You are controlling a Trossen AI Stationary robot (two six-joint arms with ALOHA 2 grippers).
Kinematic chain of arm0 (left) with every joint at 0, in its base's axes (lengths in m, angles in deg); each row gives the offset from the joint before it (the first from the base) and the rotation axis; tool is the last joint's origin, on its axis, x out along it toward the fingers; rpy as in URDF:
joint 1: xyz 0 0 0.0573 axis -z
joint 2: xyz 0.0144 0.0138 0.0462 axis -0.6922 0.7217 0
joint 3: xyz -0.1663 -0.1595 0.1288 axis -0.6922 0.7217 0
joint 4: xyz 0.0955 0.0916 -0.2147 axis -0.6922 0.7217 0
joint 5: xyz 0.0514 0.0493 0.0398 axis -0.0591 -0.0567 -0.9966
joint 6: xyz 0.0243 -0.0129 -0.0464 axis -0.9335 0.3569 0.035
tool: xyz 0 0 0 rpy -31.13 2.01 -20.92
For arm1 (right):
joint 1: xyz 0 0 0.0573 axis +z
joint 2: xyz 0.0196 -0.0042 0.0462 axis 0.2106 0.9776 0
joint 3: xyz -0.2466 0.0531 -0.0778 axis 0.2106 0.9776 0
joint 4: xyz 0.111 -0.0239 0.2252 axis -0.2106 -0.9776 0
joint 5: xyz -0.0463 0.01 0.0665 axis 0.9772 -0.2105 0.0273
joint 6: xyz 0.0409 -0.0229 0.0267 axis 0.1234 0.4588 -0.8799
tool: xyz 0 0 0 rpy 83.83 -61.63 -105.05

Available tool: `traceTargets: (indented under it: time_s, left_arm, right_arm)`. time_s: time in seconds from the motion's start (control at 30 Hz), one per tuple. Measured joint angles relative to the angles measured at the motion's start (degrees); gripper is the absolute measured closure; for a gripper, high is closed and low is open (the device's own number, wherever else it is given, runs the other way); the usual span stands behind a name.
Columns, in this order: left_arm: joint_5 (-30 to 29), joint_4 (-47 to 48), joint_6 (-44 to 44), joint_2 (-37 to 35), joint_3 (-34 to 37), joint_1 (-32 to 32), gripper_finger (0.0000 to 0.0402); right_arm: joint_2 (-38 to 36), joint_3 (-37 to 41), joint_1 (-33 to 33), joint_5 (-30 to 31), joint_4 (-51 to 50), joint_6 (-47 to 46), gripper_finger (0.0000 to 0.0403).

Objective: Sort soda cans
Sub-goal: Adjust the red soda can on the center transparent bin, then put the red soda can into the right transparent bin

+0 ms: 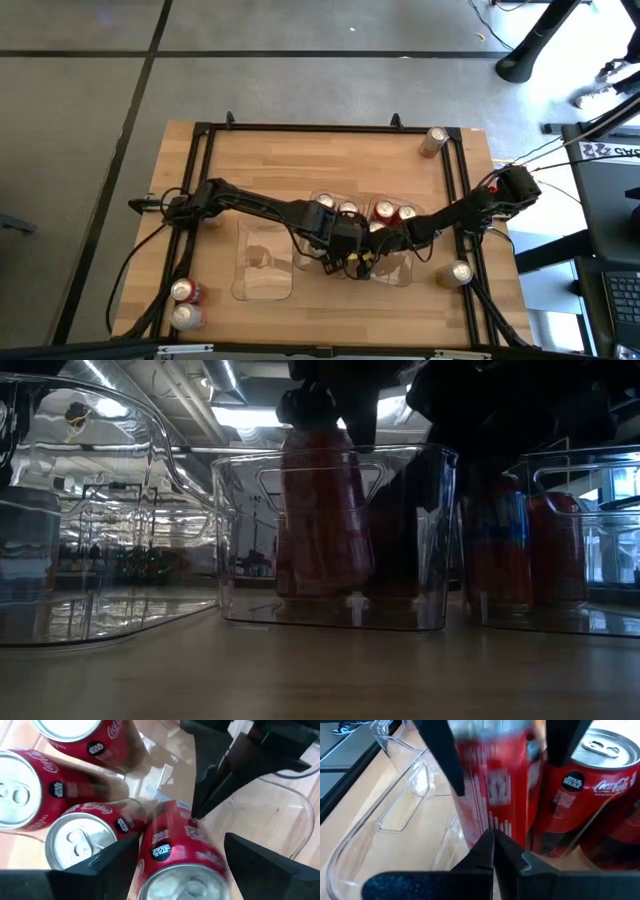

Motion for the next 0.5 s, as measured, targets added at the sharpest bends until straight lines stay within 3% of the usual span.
traceTargets:
  time_s: [0.5]
  left_arm:
    - [-0.36,2.32,-0.3,-0.25,0.0,0.5,0.0166]
  right_arm:
    - [-6.0,0.22,0.2,0.42,-1.63,2.81,0.0398]
